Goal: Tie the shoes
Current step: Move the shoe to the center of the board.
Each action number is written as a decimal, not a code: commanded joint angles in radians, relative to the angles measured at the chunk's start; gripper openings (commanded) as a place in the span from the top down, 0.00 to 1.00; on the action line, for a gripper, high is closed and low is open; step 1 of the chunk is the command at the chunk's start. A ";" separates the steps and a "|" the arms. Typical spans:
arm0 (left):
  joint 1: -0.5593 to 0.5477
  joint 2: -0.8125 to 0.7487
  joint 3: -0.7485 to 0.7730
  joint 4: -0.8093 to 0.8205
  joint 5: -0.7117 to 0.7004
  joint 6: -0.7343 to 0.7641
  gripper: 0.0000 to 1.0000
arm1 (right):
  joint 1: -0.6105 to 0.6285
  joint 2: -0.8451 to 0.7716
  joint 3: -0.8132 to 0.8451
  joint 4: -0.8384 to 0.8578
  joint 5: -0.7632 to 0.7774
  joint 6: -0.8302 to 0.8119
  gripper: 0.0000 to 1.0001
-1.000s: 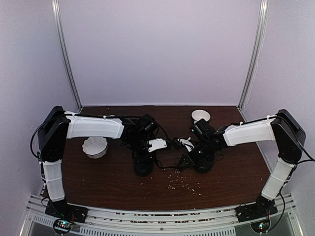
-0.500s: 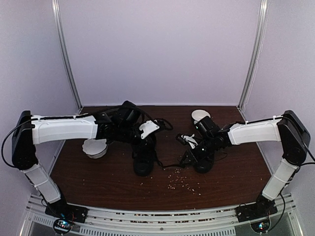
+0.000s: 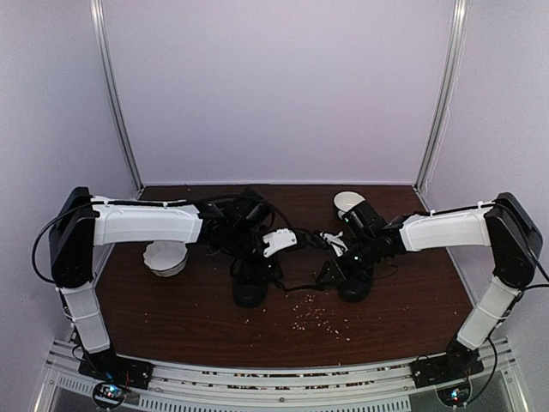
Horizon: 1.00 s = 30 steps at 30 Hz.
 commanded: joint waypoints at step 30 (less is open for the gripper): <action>-0.050 0.130 0.089 -0.011 -0.369 0.065 1.00 | -0.019 -0.036 -0.024 0.029 -0.032 0.010 1.00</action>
